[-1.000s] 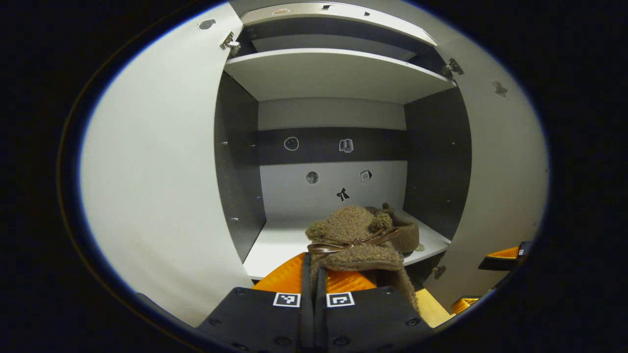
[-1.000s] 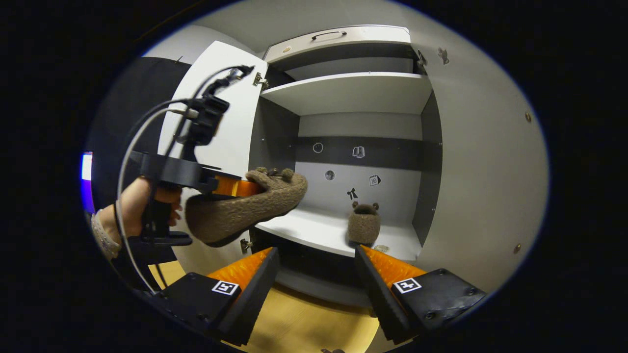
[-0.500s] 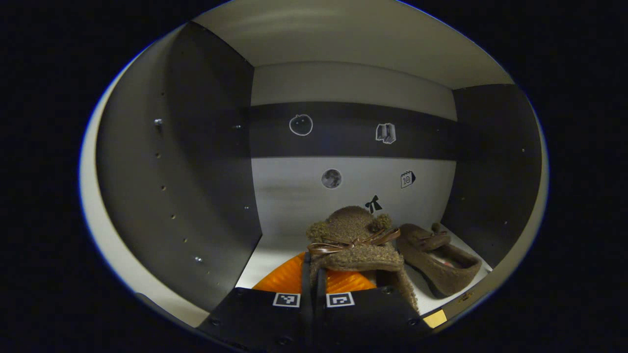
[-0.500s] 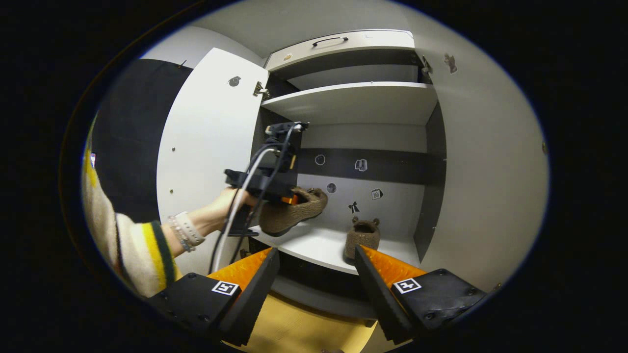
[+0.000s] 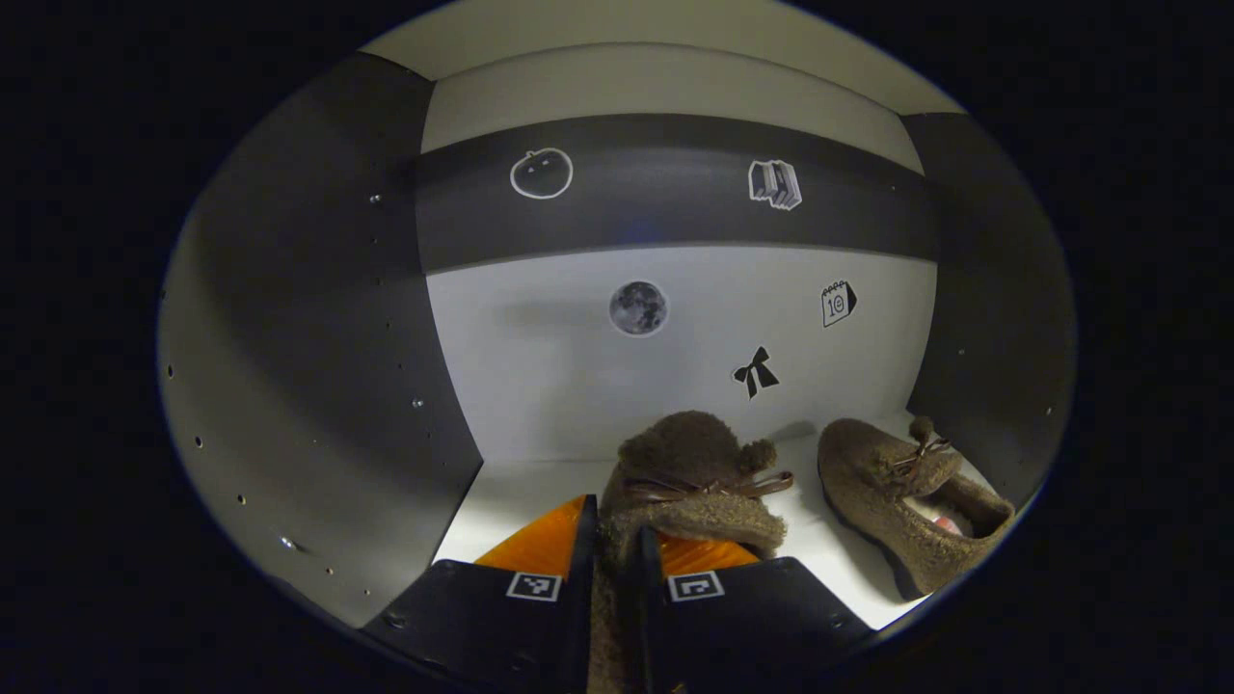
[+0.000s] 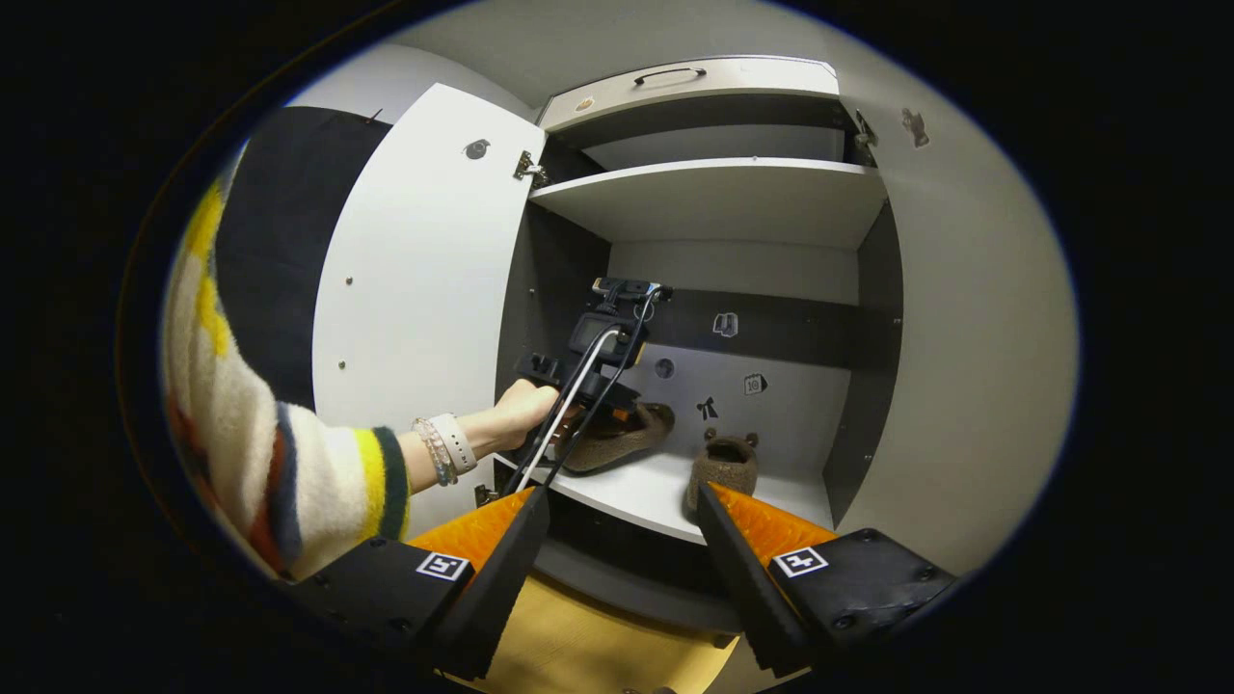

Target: Grab one shoe with the right hand and put it into the shoe cabinet, grab the other shoe with the left hand and put it into the shoe cabinet; then close the right door with the right hand and the left door with the left hand.

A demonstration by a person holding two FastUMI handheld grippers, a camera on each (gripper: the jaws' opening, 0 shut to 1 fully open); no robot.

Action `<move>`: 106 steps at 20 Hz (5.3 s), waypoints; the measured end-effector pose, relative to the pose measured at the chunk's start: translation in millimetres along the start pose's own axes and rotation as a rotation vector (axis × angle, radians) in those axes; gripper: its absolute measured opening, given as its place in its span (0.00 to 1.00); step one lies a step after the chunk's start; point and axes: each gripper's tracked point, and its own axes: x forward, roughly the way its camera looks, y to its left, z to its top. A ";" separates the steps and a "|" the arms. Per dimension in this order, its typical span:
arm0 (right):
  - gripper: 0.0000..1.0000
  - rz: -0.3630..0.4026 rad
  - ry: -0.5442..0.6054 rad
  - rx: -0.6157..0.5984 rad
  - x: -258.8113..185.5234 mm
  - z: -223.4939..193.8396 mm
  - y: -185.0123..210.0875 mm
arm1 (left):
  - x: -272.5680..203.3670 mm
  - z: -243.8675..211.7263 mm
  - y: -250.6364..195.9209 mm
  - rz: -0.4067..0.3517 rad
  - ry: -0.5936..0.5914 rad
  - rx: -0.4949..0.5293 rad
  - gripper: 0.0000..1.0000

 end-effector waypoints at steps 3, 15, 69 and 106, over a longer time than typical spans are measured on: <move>0.98 0.001 0.009 0.009 -0.7 -1.8 -3.7 | -0.1 -2.4 4.0 0.016 0.009 0.010 0.39; 0.98 -0.033 -0.032 -0.022 -25.5 20.9 18.8 | -111.2 -10.2 18.8 -0.043 -0.115 -0.016 0.97; 0.98 -0.234 -0.092 0.127 -31.2 44.3 -48.6 | -504.0 -99.9 122.2 -0.082 -0.368 -0.170 0.98; 0.98 -0.353 -0.069 0.084 -21.7 40.2 -52.7 | -464.2 -76.0 105.9 -0.235 -0.399 -0.244 0.94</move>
